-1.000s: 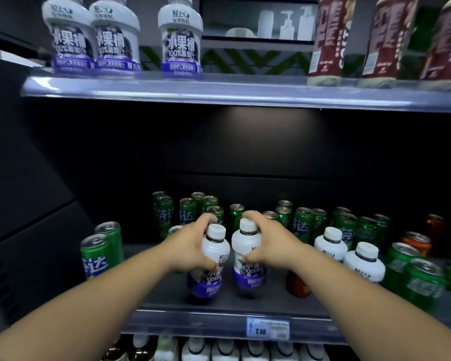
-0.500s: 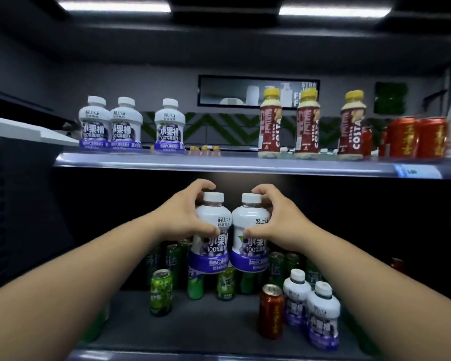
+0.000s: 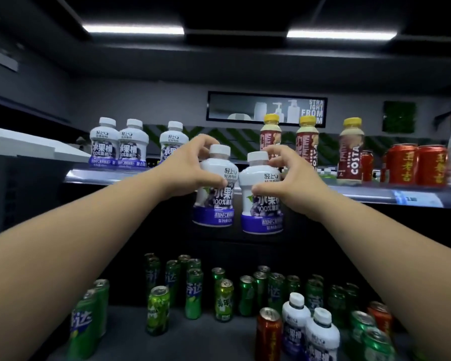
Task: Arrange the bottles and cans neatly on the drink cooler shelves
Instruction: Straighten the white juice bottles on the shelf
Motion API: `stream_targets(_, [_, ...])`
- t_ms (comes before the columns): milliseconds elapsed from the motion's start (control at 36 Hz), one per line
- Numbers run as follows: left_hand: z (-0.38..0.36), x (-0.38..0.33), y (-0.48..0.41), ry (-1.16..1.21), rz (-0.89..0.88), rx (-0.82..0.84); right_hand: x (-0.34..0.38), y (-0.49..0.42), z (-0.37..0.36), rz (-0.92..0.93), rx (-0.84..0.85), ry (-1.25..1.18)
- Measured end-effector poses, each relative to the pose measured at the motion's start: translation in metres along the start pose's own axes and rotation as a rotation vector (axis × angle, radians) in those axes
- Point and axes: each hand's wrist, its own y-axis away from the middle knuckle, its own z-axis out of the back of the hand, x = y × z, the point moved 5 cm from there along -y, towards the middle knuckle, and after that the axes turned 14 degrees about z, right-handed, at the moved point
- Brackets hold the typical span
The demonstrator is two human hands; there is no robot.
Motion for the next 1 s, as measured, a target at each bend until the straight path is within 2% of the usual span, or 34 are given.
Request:
stream_targets(111, [0.025, -0.010, -0.022, 0.042, -0.013, -0.021, 0.005, -0.033, -0.002, 0.023, -0.041, 0.014])
stream_targets(278, [0.053, -0.022, -0.062, -0.032, -0.072, -0.046, 0.012, -0.082, -0.005, 0.058, -0.094, 0.059])
stream_targets(694, [0.045, 0.008, -0.141, -0.070, -0.032, -0.056, -0.023, -0.153, -0.029, 0.041, -0.288, 0.344])
stream_targets(1000, [0.039, 0.036, -0.161, 0.018, 0.035, -0.015, -0.053, -0.152, -0.055, 0.000, -0.177, 0.336])
